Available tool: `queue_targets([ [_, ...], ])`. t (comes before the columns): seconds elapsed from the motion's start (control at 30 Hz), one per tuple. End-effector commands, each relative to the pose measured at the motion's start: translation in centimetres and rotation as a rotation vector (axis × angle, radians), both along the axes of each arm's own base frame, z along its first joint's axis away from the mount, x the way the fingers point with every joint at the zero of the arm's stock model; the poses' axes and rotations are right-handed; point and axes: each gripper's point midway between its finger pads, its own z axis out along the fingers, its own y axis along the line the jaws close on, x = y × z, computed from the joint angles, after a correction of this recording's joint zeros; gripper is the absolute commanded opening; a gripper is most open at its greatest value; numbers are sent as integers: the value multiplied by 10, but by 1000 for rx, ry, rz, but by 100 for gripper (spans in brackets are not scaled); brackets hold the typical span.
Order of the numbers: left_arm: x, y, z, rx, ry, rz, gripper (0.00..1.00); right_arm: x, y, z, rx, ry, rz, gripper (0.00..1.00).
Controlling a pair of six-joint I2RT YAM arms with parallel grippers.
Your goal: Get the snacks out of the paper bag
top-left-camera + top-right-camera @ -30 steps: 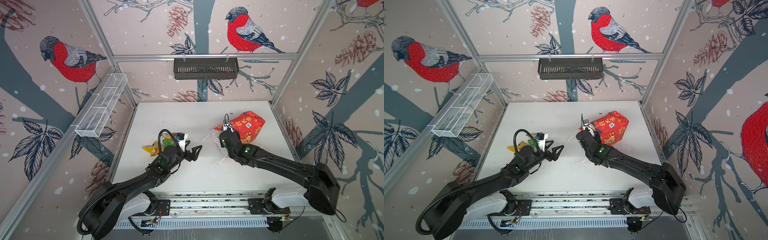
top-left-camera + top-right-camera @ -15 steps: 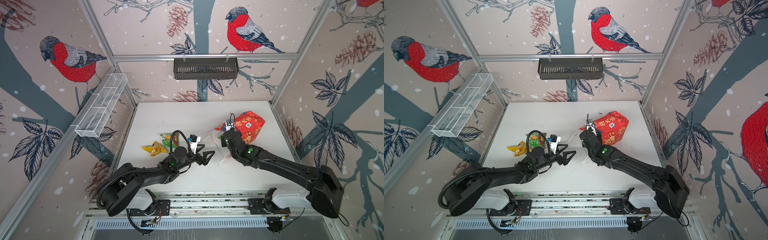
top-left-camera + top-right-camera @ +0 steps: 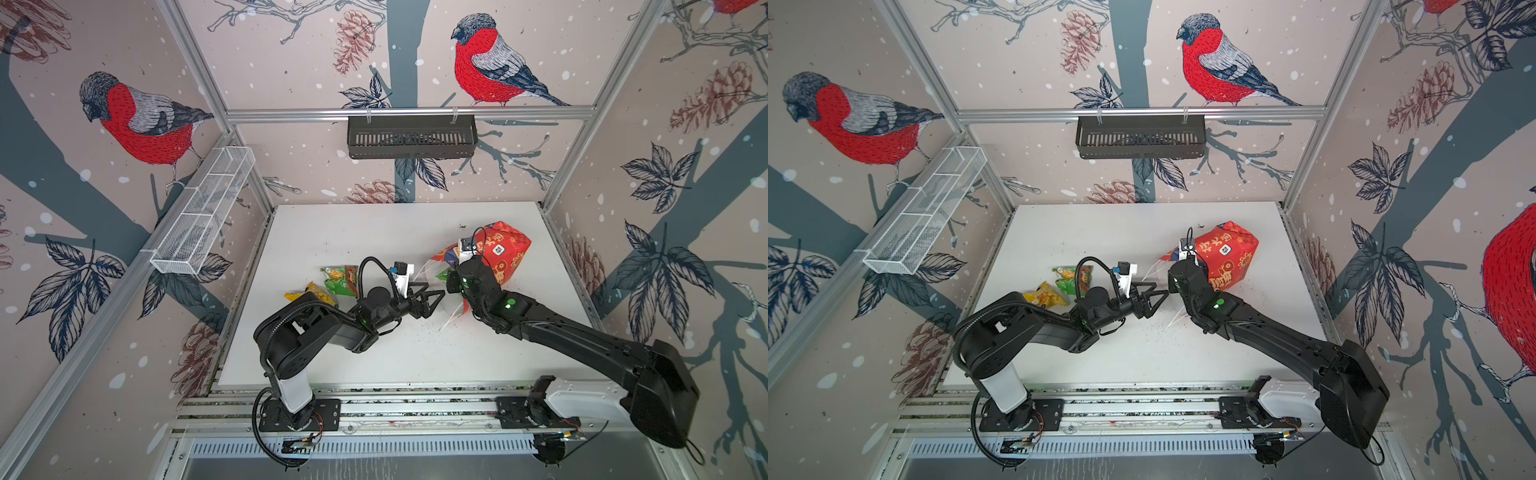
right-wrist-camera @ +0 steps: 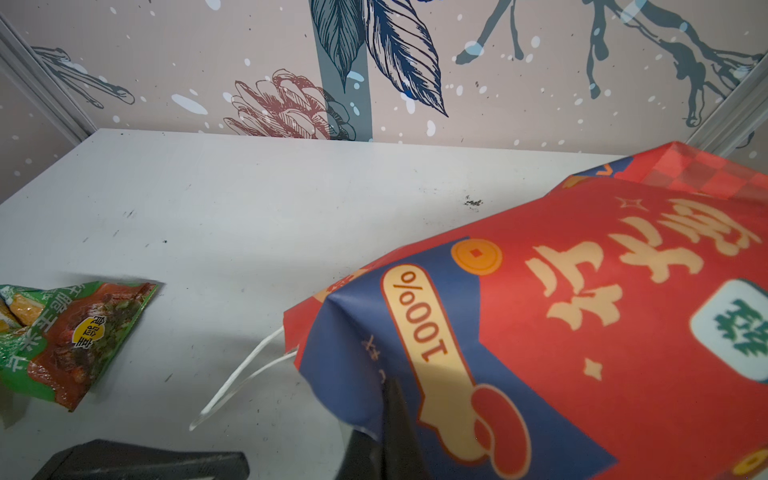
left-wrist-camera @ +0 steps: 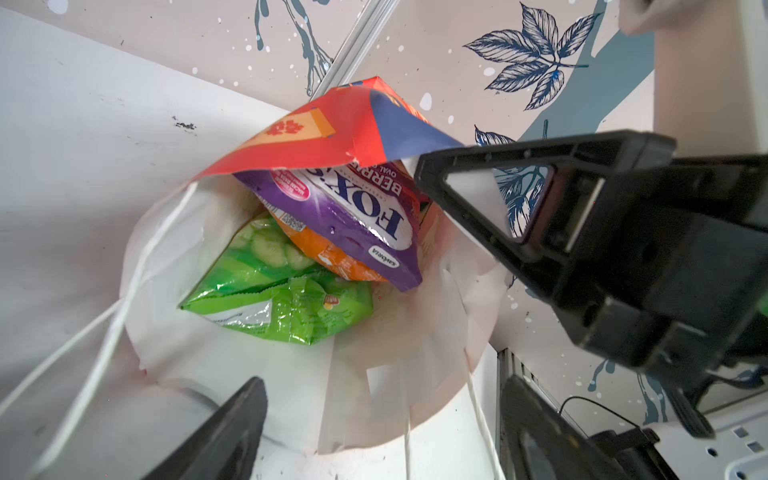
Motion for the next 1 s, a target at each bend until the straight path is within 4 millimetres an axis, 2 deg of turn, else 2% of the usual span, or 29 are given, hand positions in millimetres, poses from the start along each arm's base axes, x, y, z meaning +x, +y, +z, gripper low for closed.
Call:
queue_targets([
  [0.0,2,-8,26,-84,-43,-20,88,0,5,10,63,-20,12,0],
  [0.17,7,-9,29,-56,-53,12,88,-2,0,12,64,-25,7,0],
  [0.33,0,-19,34,-10,-97,-5,90,-8,-3,16,89,-31,16,0],
  [0.5,5,-27,35,-6,-98,-8,91,-13,-8,24,105,-54,16,0],
  [0.77,14,-40,32,6,-80,10,91,-18,-16,25,115,-70,9,0],
  [0.97,17,-44,36,-14,-64,16,89,-20,-16,27,148,-68,28,0],
])
